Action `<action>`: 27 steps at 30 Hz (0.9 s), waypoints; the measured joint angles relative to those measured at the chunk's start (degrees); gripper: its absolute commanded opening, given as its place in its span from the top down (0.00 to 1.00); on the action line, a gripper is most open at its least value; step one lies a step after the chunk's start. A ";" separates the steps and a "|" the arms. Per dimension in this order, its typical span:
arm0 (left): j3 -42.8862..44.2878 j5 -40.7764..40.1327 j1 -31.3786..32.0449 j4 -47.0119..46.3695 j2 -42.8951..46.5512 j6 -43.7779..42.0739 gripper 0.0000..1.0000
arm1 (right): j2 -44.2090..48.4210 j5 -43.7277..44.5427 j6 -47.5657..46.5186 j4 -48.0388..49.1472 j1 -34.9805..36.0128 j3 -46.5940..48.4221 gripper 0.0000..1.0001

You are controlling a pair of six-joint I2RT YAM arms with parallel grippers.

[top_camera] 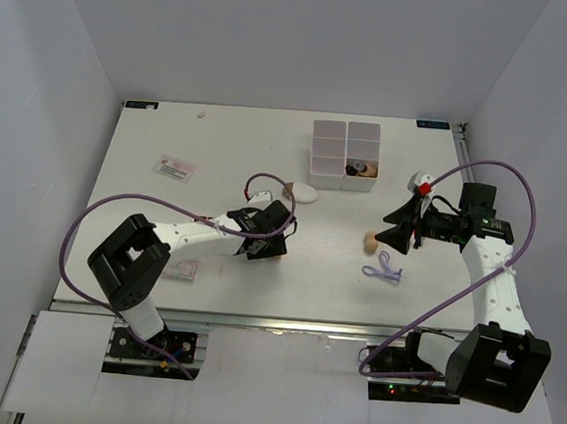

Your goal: Organize the makeup

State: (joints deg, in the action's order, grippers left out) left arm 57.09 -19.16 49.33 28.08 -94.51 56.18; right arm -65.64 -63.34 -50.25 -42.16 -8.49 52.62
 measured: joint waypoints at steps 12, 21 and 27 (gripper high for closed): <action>3.86 -2.91 0.34 -0.46 -4.60 2.53 0.92 | -1.66 -2.89 -3.55 -4.00 -1.77 0.00 0.35; 3.60 1.04 1.05 -4.94 -1.55 -7.18 1.00 | -1.96 -6.27 -10.82 -9.04 -1.93 0.10 0.07; 2.30 14.98 1.56 -17.17 10.01 -22.54 1.00 | -7.68 -12.72 -23.42 -20.38 0.18 1.05 0.09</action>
State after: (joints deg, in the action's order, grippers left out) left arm 59.39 -4.19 50.88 10.91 -84.50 33.63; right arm -73.31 -76.06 -73.67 -62.54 -8.31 53.67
